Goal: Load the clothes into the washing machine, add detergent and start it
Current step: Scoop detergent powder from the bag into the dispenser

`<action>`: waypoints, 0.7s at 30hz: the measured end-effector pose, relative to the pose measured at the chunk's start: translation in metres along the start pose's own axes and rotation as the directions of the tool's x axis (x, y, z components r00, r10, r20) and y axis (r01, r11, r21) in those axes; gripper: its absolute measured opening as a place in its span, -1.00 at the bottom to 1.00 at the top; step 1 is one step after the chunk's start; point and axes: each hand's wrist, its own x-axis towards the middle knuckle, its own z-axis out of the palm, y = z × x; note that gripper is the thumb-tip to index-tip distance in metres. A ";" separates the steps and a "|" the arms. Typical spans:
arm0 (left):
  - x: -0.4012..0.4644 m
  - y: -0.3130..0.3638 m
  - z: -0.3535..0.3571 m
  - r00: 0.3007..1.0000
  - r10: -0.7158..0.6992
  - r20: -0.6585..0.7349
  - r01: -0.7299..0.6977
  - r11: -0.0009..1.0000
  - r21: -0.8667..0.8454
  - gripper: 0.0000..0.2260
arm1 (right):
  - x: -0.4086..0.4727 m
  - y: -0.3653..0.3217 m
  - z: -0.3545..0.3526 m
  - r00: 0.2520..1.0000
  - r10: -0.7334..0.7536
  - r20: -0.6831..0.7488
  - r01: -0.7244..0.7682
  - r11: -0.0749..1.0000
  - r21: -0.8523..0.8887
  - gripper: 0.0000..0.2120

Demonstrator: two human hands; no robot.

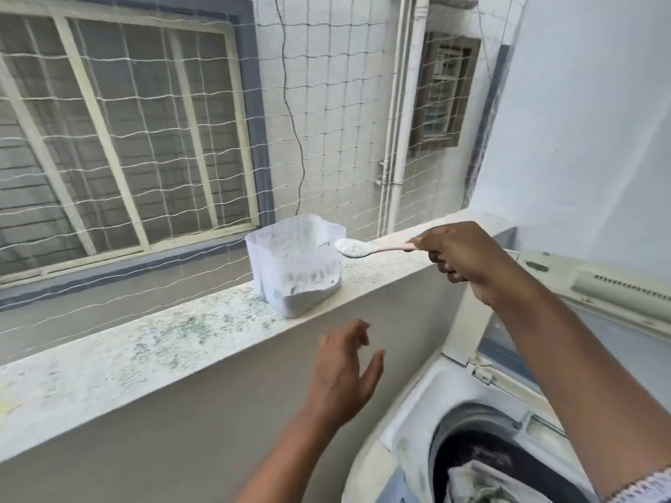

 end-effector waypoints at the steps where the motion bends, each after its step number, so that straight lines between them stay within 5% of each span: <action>1: 0.000 0.006 0.006 0.989 -0.077 0.129 0.082 0.996 -0.036 -0.72 | -0.003 0.006 -0.007 1.000 0.012 -0.020 -0.013 1.000 -0.003 -0.89; 5: -0.005 0.003 0.039 0.837 -0.208 0.506 0.366 0.900 -0.237 -0.72 | -0.018 0.035 -0.034 0.993 0.080 -0.085 -0.082 0.996 -0.021 -0.90; 10: -0.008 0.016 0.083 0.625 -0.426 0.654 0.756 0.539 -0.371 -0.74 | -0.041 0.074 -0.076 0.971 0.167 -0.170 -0.171 0.985 -0.005 -0.87; 15: -0.012 0.034 0.137 0.519 -0.412 0.749 0.834 0.436 -0.338 -0.82 | -0.064 0.115 -0.120 0.932 0.255 -0.257 -0.261 0.965 0.011 -0.86; 21: -0.023 0.065 0.197 0.458 -0.350 0.817 0.845 0.456 -0.279 -0.82 | -0.096 0.168 -0.169 0.870 0.354 -0.343 -0.358 0.932 0.055 -0.86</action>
